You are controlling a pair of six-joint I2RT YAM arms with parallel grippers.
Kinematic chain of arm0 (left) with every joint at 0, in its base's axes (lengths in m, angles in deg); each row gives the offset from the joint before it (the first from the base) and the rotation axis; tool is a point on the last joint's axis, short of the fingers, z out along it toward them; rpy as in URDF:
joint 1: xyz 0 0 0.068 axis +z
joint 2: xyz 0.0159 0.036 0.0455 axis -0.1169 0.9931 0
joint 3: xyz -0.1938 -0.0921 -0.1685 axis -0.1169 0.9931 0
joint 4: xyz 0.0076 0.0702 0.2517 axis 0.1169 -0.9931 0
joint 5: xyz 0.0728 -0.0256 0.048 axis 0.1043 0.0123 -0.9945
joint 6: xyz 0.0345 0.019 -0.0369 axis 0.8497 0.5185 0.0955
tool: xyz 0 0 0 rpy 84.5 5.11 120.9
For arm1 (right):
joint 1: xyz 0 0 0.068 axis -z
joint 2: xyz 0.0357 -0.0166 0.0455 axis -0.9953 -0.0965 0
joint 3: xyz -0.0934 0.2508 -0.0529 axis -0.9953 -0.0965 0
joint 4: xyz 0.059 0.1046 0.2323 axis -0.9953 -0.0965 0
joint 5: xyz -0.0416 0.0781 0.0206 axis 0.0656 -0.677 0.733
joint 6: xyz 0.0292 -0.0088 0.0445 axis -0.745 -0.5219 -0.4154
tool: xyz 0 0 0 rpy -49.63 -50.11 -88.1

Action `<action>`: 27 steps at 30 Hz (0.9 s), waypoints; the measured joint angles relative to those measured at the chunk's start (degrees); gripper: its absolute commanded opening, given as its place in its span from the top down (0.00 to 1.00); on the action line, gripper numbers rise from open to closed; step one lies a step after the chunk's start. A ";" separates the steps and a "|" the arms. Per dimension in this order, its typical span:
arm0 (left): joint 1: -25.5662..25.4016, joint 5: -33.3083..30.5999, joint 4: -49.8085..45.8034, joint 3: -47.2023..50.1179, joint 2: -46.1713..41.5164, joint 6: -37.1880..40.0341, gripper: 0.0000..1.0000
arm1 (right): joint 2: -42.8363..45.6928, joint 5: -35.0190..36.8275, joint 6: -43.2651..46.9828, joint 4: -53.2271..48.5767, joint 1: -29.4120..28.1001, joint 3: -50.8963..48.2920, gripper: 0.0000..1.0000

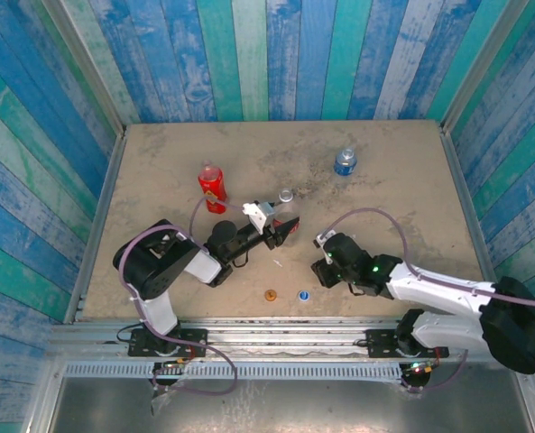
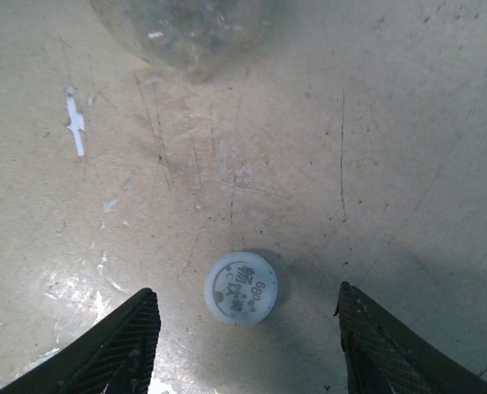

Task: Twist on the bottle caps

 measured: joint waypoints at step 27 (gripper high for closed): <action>0.00 -0.09 -1.09 -0.15 -0.44 -0.24 0.35 | -12.79 -0.46 -2.27 1.42 0.00 3.45 0.64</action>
